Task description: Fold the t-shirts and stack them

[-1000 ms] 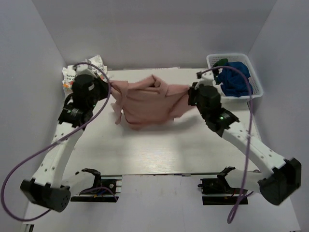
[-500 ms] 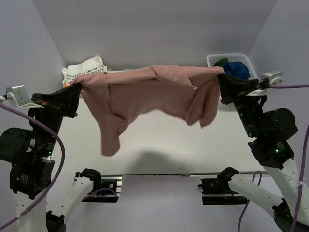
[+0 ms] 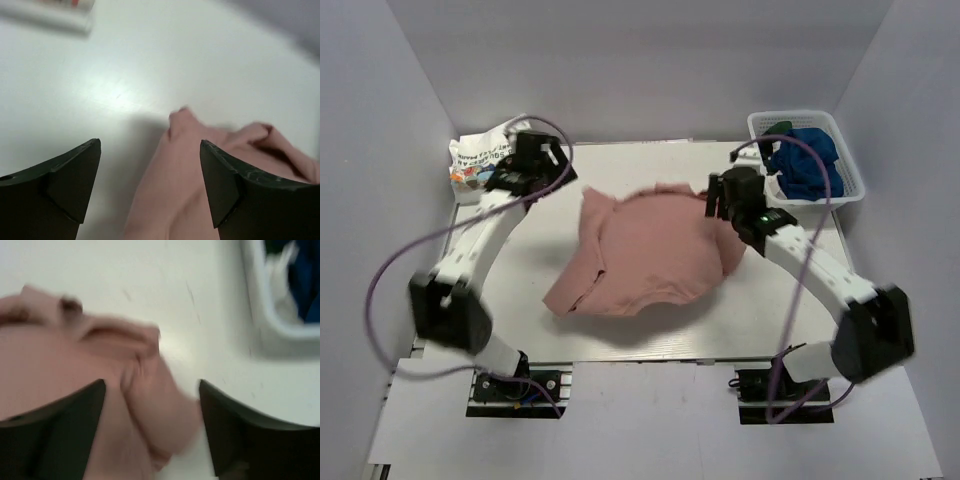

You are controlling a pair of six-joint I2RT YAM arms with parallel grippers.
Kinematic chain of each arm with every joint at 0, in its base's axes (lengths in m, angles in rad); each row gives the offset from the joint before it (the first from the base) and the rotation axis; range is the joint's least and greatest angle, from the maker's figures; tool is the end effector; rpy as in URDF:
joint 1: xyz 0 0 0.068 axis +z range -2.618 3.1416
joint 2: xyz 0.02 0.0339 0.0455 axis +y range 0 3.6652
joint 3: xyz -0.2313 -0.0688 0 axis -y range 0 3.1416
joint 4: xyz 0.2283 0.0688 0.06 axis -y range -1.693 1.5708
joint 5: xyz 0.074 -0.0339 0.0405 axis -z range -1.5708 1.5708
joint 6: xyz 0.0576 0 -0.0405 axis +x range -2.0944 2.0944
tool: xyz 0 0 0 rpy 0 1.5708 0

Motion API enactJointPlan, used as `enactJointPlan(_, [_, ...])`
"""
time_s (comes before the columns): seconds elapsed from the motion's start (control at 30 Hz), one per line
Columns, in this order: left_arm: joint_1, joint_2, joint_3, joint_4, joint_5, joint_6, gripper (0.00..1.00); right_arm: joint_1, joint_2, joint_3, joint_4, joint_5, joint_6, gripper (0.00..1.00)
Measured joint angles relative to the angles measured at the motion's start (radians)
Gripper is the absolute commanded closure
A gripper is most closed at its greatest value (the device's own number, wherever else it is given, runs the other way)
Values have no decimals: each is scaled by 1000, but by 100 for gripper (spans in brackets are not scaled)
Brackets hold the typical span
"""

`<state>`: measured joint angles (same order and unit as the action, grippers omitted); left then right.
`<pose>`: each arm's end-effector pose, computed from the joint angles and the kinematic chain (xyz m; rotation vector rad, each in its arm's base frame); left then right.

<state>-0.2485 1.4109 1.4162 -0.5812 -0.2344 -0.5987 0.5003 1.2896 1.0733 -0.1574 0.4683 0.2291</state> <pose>0.3137 -0.0658 0.3322 -0.5063 2.0783 -0.2473 0.2831 0.1251 0.2995 0.0488 1.9022 0.0383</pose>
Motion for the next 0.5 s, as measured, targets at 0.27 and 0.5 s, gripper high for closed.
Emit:
enactJointPlan(0.27, [9, 266, -105, -138, 20, -17, 0, -75, 174, -63, -181, -48, 81, 10])
enactJointPlan(0.5, [-20, 64, -259, -14, 181, -10, 0, -77, 99, -90, -76, -143, 48, 10])
